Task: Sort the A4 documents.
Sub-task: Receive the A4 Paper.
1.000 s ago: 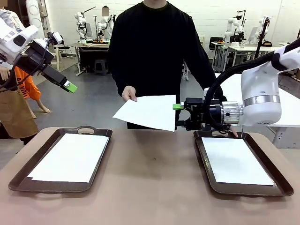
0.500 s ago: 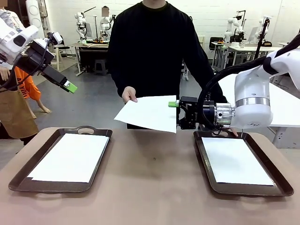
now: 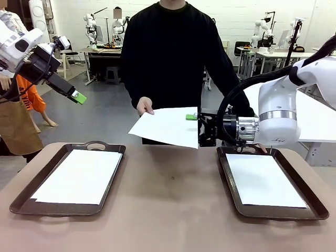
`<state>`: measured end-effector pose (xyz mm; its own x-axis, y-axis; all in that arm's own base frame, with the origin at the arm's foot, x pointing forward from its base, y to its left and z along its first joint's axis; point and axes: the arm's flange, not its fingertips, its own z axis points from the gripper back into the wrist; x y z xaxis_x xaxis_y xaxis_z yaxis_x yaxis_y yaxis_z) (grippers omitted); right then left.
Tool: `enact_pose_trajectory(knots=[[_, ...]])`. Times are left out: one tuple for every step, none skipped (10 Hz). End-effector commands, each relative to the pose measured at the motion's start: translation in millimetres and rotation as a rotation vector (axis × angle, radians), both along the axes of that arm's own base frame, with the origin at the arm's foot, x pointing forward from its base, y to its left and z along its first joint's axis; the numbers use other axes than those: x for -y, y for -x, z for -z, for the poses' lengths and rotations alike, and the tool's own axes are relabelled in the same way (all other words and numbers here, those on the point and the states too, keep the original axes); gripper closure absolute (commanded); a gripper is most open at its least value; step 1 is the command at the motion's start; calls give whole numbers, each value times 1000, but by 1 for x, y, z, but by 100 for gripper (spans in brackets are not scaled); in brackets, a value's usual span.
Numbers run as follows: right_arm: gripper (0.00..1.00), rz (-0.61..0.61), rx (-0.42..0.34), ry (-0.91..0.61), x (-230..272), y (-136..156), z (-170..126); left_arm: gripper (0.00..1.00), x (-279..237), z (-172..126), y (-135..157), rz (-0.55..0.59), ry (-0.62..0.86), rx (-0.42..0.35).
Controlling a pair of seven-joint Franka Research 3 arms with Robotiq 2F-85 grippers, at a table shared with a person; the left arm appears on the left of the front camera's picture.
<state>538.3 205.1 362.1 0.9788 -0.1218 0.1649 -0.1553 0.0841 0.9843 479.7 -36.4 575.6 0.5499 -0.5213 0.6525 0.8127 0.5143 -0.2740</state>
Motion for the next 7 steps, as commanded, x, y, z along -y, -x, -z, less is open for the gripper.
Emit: enact_pose_trajectory(knots=[[0, -35, -33, -11, -4, -7, -4, 0, 0, 0, 0, 1, 1, 0], [0, -43, -23, -14, -5, -6, -4, 0, 0, 0, 0, 1, 1, 0], [3, -54, -6, -15, -5, -6, -4, 0, 0, 0, 0, 1, 1, 0], [17, -66, 10, -14, -6, -6, -5, 0, 0, 0, 0, 1, 1, 0], [22, -74, 11, -8, -6, -6, -5, 0, 0, 0, 0, 1, 1, 0], [37, -75, 3, -6, -4, -6, -4, 0, 0, 0, 0, 1, 1, 0], [42, -80, -11, -15, -2, -6, -3, 0, 0, 0, 0, 1, 1, 0]])
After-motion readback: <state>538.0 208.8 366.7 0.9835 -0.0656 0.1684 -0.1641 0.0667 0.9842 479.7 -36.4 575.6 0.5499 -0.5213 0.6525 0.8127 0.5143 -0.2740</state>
